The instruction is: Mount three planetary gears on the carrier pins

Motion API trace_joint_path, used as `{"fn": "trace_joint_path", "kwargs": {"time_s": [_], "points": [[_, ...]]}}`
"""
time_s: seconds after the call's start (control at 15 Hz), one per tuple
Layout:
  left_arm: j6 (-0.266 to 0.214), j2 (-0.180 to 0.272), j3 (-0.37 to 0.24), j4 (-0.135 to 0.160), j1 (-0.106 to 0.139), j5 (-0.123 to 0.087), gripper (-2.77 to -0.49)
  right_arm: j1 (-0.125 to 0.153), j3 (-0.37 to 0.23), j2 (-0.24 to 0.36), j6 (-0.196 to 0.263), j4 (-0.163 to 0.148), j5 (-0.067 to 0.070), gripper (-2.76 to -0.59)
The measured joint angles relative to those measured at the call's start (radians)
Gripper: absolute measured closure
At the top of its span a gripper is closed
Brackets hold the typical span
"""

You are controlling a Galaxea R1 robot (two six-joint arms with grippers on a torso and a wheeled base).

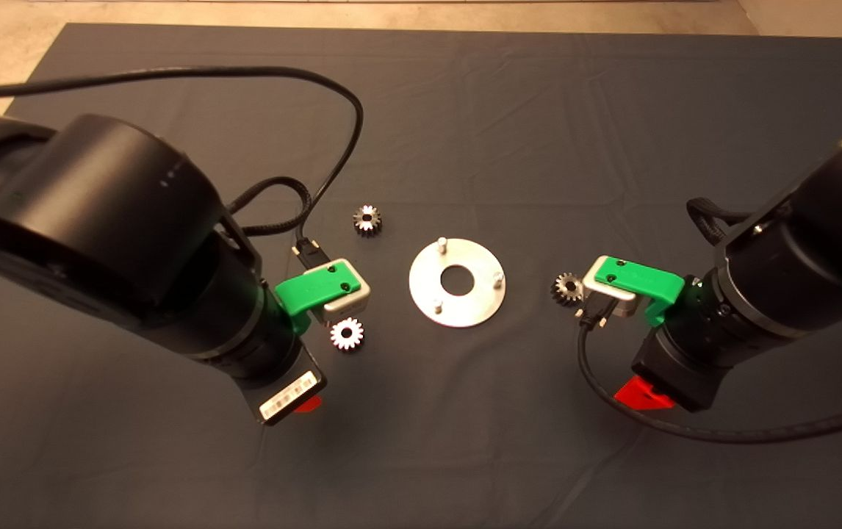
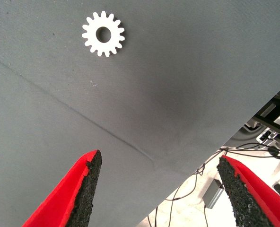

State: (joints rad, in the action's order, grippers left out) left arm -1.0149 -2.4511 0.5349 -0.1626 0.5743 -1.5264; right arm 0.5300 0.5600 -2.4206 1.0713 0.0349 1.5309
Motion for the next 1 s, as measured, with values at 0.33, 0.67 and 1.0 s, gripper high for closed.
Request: {"fn": "trace_joint_path", "kwargs": {"time_s": [0.33, 0.67, 1.0], "points": [[0.001, 0.000, 0.000, 0.000, 0.000, 0.000, -1.76, 0.000, 0.000, 0.002, 0.001, 0.000, 0.000, -2.06], [0.002, 0.008, 0.000, 0.000, 0.000, 0.000, -1.76, 0.000, -0.001, 0.017, 0.000, 0.000, 0.000, -2.06], [0.003, 0.007, 0.000, 0.000, 0.000, 0.000, -1.76, 0.002, -0.001, 0.039, -0.019, 0.003, 0.000, -2.06]]}}
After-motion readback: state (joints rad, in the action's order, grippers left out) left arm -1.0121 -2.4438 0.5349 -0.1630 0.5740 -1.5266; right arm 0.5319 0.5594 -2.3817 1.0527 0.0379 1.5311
